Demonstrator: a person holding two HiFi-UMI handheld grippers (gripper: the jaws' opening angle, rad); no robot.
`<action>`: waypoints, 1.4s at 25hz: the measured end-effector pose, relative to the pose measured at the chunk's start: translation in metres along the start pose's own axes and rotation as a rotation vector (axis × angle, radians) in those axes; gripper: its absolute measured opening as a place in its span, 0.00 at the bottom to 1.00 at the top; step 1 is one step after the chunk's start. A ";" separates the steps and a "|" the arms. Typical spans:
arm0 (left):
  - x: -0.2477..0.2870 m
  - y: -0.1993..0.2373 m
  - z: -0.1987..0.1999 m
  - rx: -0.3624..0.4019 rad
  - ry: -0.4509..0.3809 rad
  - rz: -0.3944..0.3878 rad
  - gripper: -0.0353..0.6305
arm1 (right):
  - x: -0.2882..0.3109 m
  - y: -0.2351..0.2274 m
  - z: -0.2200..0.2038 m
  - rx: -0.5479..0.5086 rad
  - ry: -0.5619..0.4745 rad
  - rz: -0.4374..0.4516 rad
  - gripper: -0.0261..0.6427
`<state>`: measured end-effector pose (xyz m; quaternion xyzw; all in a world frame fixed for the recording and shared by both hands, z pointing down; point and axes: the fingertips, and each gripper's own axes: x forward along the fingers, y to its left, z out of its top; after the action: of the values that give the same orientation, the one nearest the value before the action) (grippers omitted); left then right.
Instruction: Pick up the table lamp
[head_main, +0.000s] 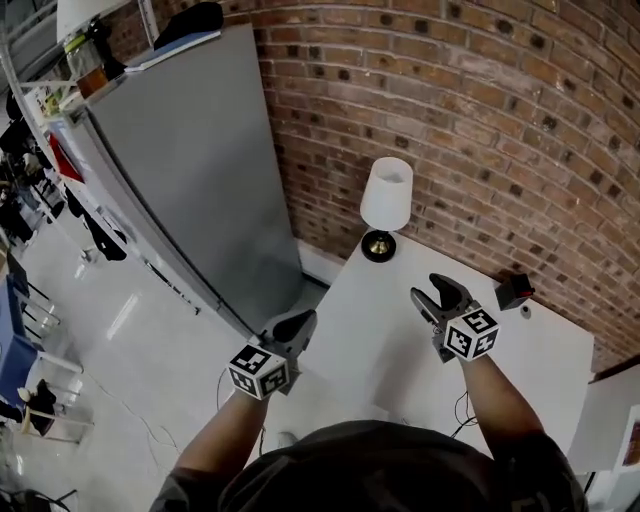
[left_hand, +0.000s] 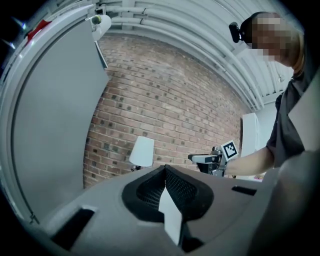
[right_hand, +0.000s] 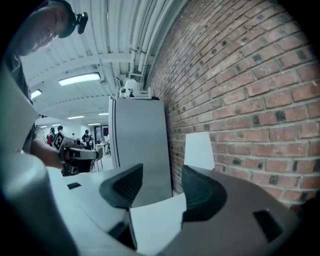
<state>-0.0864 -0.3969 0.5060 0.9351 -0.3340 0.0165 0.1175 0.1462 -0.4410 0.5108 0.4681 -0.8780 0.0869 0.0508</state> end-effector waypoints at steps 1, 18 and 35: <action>0.001 0.002 -0.001 -0.002 -0.004 0.006 0.06 | 0.004 -0.003 -0.002 -0.004 0.009 -0.002 0.39; 0.082 0.096 -0.062 0.026 -0.001 0.046 0.06 | 0.131 -0.102 -0.086 -0.027 0.075 -0.095 0.42; 0.146 0.159 -0.146 -0.013 -0.004 -0.004 0.06 | 0.283 -0.188 -0.152 -0.071 0.076 -0.225 0.45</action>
<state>-0.0660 -0.5736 0.6967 0.9350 -0.3324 0.0124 0.1231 0.1456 -0.7435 0.7279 0.5581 -0.8197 0.0672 0.1100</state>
